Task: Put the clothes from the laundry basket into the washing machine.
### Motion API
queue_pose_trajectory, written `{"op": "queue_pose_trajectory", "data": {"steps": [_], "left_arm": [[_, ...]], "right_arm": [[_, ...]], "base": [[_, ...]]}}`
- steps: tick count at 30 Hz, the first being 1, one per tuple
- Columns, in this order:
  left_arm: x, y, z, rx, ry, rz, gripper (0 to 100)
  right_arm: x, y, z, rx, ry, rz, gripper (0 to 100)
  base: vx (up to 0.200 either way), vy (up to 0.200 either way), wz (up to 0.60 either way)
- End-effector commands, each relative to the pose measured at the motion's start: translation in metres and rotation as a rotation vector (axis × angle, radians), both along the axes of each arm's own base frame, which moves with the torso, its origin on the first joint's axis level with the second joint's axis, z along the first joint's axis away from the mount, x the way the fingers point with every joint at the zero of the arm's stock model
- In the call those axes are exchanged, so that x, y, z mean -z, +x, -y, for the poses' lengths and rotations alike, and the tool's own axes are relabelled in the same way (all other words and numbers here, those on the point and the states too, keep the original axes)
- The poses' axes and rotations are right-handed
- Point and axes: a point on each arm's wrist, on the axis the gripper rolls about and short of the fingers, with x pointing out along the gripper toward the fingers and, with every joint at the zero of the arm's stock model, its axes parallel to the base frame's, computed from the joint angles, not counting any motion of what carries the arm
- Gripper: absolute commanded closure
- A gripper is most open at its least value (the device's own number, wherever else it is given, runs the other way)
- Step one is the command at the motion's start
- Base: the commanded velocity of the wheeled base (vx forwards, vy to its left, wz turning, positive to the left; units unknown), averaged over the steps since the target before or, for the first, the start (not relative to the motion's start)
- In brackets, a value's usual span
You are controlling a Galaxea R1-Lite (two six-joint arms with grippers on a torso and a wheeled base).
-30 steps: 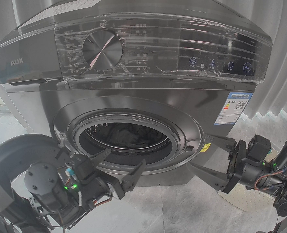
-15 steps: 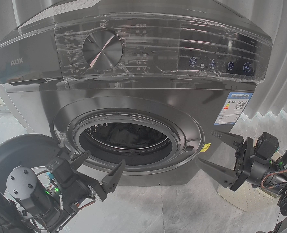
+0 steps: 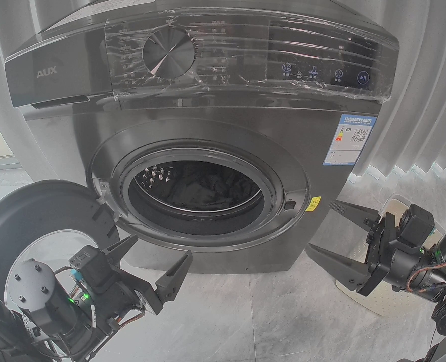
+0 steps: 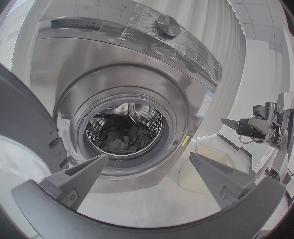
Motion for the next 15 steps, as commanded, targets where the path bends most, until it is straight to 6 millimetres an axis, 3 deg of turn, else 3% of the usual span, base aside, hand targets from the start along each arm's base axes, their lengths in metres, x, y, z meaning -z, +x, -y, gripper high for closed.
{"op": "queue_pose_trajectory", "data": {"steps": [1, 7, 13, 15], "left_arm": [[0.002, -0.001, -0.001, 0.001, 0.009, -0.004, 0], [-0.020, -0.013, -0.019, -0.022, -0.006, 0.103, 0], [-0.028, -0.012, -0.068, -0.244, -0.002, 0.145, 0], [-0.032, -0.015, -0.075, -0.264, -0.006, 0.157, 0]], "right_arm": [[0.000, 0.000, 0.000, -0.001, 0.000, 0.002, 0], [-0.001, -0.006, 0.022, 0.091, -0.032, 0.050, 0], [0.000, -0.031, 0.063, 0.242, -0.035, 0.067, 0], [-0.003, -0.035, 0.067, 0.253, -0.025, 0.087, 0]], "base": [[0.000, 0.000, 0.00], [0.000, 0.000, 0.00], [-0.200, 0.000, 0.00], [0.000, 0.000, 0.00]]}}
